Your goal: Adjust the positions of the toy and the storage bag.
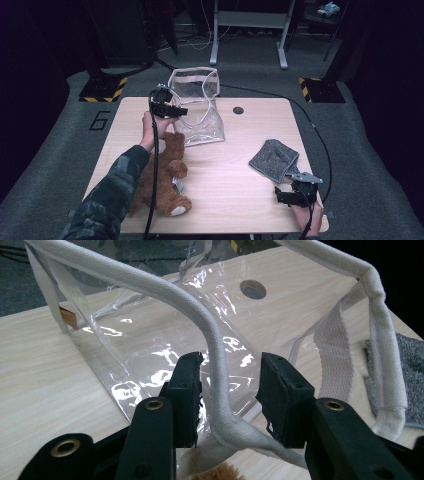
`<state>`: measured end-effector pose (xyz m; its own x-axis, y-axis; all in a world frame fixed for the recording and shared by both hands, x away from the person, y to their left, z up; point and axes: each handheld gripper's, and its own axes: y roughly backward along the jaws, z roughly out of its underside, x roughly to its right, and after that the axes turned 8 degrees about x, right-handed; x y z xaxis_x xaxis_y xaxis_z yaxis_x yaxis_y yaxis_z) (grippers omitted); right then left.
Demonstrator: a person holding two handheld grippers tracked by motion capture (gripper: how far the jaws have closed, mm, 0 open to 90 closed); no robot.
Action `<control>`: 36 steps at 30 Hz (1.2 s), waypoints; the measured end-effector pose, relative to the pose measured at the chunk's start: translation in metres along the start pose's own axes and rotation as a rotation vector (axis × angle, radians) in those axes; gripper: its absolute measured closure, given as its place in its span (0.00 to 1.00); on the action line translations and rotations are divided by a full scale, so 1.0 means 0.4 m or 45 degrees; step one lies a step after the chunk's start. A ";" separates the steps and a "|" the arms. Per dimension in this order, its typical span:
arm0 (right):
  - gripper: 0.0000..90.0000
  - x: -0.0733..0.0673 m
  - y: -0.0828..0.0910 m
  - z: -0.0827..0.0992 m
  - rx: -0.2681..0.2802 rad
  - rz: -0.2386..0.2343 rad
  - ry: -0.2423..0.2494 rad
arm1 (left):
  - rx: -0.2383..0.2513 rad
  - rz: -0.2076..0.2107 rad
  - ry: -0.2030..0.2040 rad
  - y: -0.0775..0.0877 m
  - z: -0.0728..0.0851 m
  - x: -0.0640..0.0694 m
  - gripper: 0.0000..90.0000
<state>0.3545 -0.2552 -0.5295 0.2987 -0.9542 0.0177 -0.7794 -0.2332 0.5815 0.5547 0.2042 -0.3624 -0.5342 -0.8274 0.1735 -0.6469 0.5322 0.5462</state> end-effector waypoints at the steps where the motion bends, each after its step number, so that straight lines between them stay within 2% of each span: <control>1: 0.01 0.000 0.000 0.000 0.000 0.001 -0.001 | 0.005 0.002 -0.001 -0.003 0.000 0.004 0.67; 11: 0.01 0.000 0.000 0.000 -0.001 0.000 -0.002 | -0.008 0.036 -0.037 -0.037 -0.015 0.052 0.67; 15: 0.01 0.000 0.000 0.000 -0.001 -0.001 -0.003 | -0.012 0.061 -0.055 -0.049 -0.018 0.075 0.66; 17: 0.01 0.000 0.000 0.000 -0.001 -0.001 -0.003 | -0.011 0.079 -0.040 -0.054 -0.018 0.088 0.66; 20: 0.01 0.000 0.000 0.000 -0.001 -0.001 -0.003 | -0.013 0.103 -0.054 -0.061 -0.018 0.105 0.65; 25: 0.01 0.001 0.000 0.000 -0.008 -0.005 -0.008 | -0.022 0.133 -0.064 -0.066 -0.018 0.122 0.65; 28: 0.02 0.003 -0.001 -0.002 -0.008 -0.015 -0.006 | -0.022 0.130 -0.081 -0.061 -0.016 0.124 0.63; 30: 0.03 0.002 0.000 -0.003 -0.013 -0.019 0.004 | -0.006 0.126 -0.072 -0.052 -0.014 0.117 0.57; 32: 0.03 -0.004 0.003 -0.005 -0.020 -0.016 -0.004 | 0.003 0.103 -0.091 -0.039 -0.015 0.108 0.49; 34: 0.03 -0.011 0.012 -0.012 -0.007 -0.009 0.027 | 0.027 0.079 -0.102 -0.021 -0.018 0.099 0.45; 35: 0.03 -0.016 0.018 -0.018 0.002 -0.006 0.043 | 0.031 0.054 -0.132 -0.013 -0.022 0.094 0.43; 36: 0.03 -0.020 0.024 -0.027 0.011 -0.008 0.048 | 0.033 0.052 -0.128 -0.008 -0.024 0.089 0.43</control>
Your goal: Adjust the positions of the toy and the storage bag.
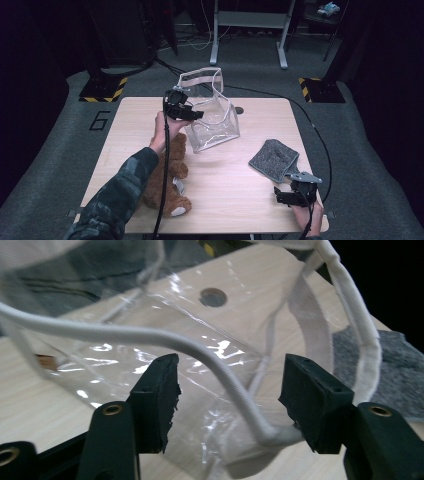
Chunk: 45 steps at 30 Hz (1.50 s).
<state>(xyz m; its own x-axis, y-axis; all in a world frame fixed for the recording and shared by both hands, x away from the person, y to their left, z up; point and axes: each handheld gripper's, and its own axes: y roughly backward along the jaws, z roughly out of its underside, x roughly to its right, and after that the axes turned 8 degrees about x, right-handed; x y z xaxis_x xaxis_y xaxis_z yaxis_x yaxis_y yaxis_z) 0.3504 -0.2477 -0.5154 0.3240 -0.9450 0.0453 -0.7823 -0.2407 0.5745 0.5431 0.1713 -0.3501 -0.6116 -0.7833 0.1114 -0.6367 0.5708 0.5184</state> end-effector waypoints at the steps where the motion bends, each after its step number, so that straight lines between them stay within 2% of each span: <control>1: 0.03 -0.006 0.005 -0.009 0.019 -0.003 0.000 | -0.006 0.002 0.004 0.004 -0.001 -0.006 0.43; 2: 0.03 -0.011 0.010 -0.020 0.030 -0.009 0.013 | -0.016 0.002 0.011 0.006 -0.001 -0.009 0.45; 4: 0.04 -0.023 0.016 -0.040 0.042 -0.015 0.031 | -0.029 0.043 0.023 0.008 0.000 -0.014 0.52; 7: 0.05 -0.046 0.025 -0.077 0.063 -0.036 0.056 | -0.056 0.098 0.039 0.010 0.001 -0.009 0.68; 10: 0.05 -0.062 0.023 -0.108 0.077 -0.058 0.084 | -0.077 0.101 0.044 0.012 0.002 -0.004 0.78; 13: 0.06 -0.077 0.019 -0.137 0.087 -0.080 0.100 | -0.071 0.123 0.070 0.011 0.005 -0.005 0.83; 17: 0.07 -0.096 0.004 -0.175 0.099 -0.119 0.113 | -0.041 0.156 0.120 0.003 0.006 0.001 0.84; 18: 0.07 -0.101 -0.001 -0.186 0.098 -0.128 0.113 | -0.036 0.160 0.136 0.001 0.006 0.006 0.84; 19: 0.07 -0.106 -0.006 -0.196 0.100 -0.134 0.117 | -0.039 0.161 0.122 0.000 0.005 0.008 0.84; 24: 0.08 -0.129 -0.038 -0.256 0.115 -0.184 0.120 | -0.017 0.152 0.145 -0.007 0.005 0.022 0.84; 29: 0.09 -0.159 -0.068 -0.310 0.129 -0.210 0.117 | 0.017 0.170 0.223 -0.014 0.011 0.032 0.84; 30: 0.09 -0.164 -0.073 -0.320 0.132 -0.220 0.118 | 0.019 0.169 0.215 -0.016 0.011 0.035 0.84; 31: 0.09 -0.170 -0.077 -0.329 0.139 -0.222 0.112 | 0.021 0.175 0.228 -0.016 0.011 0.041 0.83; 34: 0.09 -0.184 -0.087 -0.358 0.162 -0.242 0.097 | 0.026 0.194 0.213 -0.021 0.013 0.059 0.83; 35: 0.09 -0.190 -0.089 -0.368 0.164 -0.246 0.095 | 0.029 0.194 0.193 -0.022 0.013 0.065 0.82; 37: 0.10 -0.200 -0.094 -0.386 0.175 -0.255 0.088 | 0.021 0.153 0.130 -0.018 0.012 0.072 0.77; 39: 0.11 -0.211 -0.100 -0.404 0.181 -0.256 0.071 | 0.013 0.074 0.051 -0.012 0.014 0.074 0.68; 41: 0.12 -0.218 -0.105 -0.420 0.187 -0.268 0.073 | 0.007 0.051 0.064 -0.007 0.020 0.062 0.57; 45: 0.12 -0.230 -0.114 -0.452 0.196 -0.280 0.064 | 0.016 0.018 0.063 0.016 0.039 0.038 0.44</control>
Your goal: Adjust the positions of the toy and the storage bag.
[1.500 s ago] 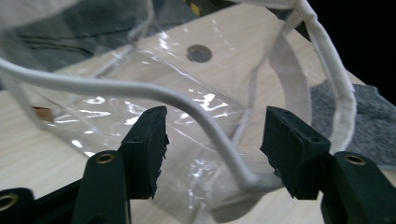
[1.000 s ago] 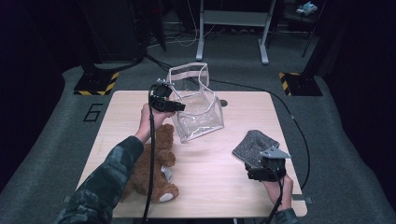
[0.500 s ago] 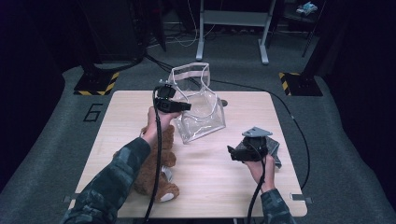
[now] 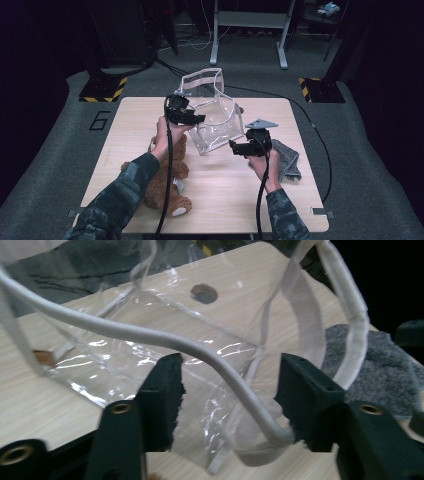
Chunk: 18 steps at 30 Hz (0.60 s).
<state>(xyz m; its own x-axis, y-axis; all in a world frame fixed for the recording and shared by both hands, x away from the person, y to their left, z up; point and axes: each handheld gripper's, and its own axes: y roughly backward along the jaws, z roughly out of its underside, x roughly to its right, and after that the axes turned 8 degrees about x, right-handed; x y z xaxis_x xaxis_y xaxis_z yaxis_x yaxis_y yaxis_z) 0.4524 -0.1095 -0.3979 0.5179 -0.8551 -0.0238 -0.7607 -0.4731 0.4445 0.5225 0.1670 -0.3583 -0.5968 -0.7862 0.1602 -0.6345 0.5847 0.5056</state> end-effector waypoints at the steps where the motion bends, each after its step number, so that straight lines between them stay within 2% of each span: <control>1: 0.12 -0.003 -0.003 -0.008 0.002 0.000 -0.011 | 0.011 -0.008 0.011 0.008 0.006 -0.005 0.42; 7: 0.13 -0.003 -0.013 -0.023 0.000 -0.008 0.000 | 0.102 0.032 0.089 0.071 0.031 -0.036 0.29; 9: 0.13 0.000 -0.015 -0.011 -0.016 -0.007 0.001 | 0.094 0.016 0.067 0.094 0.035 -0.037 0.21; 10: 0.12 0.003 -0.014 -0.002 -0.020 -0.002 -0.003 | 0.098 -0.003 0.054 0.107 0.041 -0.038 0.20; 13: 0.12 0.019 -0.006 0.030 -0.030 0.021 -0.001 | 0.065 -0.043 0.054 0.135 0.065 -0.054 0.18; 16: 0.11 0.039 0.015 0.066 -0.035 0.046 -0.025 | -0.006 -0.095 0.059 0.168 0.109 -0.089 0.17; 18: 0.11 0.052 0.030 0.092 -0.031 0.062 -0.033 | -0.016 -0.123 0.130 0.180 0.142 -0.107 0.15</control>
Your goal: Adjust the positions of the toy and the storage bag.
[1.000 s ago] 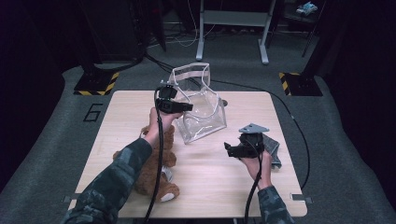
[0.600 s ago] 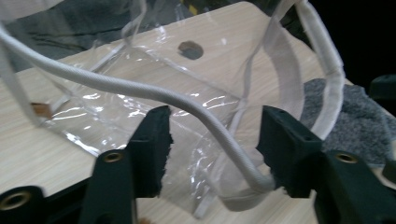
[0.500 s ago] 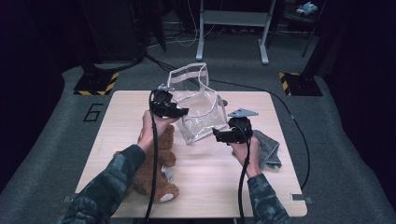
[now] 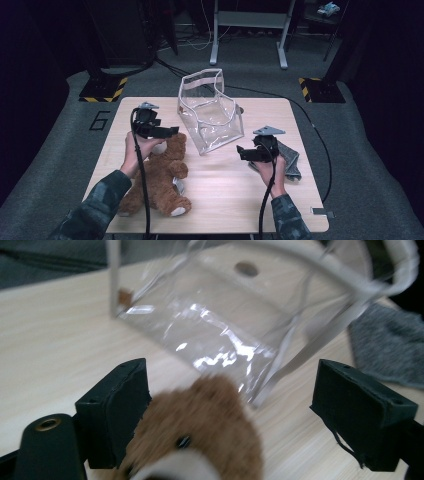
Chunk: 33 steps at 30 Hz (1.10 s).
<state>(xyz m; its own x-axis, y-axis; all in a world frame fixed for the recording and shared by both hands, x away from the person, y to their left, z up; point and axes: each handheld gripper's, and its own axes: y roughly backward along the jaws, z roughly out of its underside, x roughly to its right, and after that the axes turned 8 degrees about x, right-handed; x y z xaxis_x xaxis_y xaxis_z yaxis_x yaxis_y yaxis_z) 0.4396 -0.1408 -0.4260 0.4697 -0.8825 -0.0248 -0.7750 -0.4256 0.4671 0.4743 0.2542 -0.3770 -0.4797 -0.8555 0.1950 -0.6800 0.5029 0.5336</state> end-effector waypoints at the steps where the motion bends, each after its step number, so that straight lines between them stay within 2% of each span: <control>1: 0.10 0.005 0.007 0.015 -0.005 0.021 -0.007 | -0.007 -0.005 0.019 0.002 0.012 -0.009 0.15; 2: 0.10 0.010 0.011 0.026 -0.005 0.031 -0.003 | -0.045 -0.016 0.039 0.007 0.031 -0.024 0.13; 3: 0.09 0.017 0.019 0.046 -0.011 0.038 -0.026 | -0.063 -0.024 0.056 0.010 0.047 -0.035 0.11; 6: 0.07 0.029 0.033 0.088 -0.017 0.075 -0.034 | -0.151 -0.037 0.127 0.004 0.092 -0.054 0.05; 8: 0.06 0.033 0.042 0.117 -0.028 0.083 -0.038 | -0.192 -0.032 0.156 -0.002 0.117 -0.059 0.01; 9: 0.06 0.035 0.048 0.130 -0.029 0.099 -0.019 | -0.206 -0.033 0.164 -0.007 0.129 -0.059 0.00; 12: 0.06 0.041 0.062 0.161 -0.016 0.118 -0.033 | -0.249 -0.033 0.188 -0.021 0.154 -0.058 0.00; 18: 0.07 0.049 0.078 0.216 -0.027 0.146 -0.062 | -0.323 -0.051 0.175 -0.046 0.188 -0.050 0.03; 19: 0.07 0.051 0.079 0.224 -0.025 0.151 -0.059 | -0.364 -0.036 0.144 -0.047 0.193 -0.051 0.05; 21: 0.07 0.054 0.081 0.241 -0.031 0.157 -0.063 | -0.355 -0.028 0.154 -0.049 0.203 -0.049 0.05; 24: 0.07 0.059 0.080 0.261 -0.046 0.163 -0.059 | -0.335 -0.016 0.171 -0.050 0.213 -0.045 0.15; 26: 0.07 0.061 0.080 0.272 -0.041 0.176 -0.061 | -0.313 -0.009 0.161 -0.052 0.222 -0.037 0.21; 29: 0.07 0.067 0.081 0.285 -0.065 0.184 -0.072 | -0.294 0.013 0.115 -0.056 0.234 -0.025 0.35; 33: 0.07 0.078 0.082 0.300 -0.060 0.185 -0.076 | -0.271 0.014 0.054 -0.053 0.243 -0.014 0.54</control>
<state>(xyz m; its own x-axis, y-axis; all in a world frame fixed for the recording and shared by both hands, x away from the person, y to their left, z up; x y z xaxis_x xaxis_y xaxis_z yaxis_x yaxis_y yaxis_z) 0.3779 -0.2062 -0.5174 0.3274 -0.9449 -0.0056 -0.8114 -0.2842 0.5107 0.4375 0.2603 -0.4696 -0.4597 -0.8568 0.2335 -0.5406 0.4786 0.6919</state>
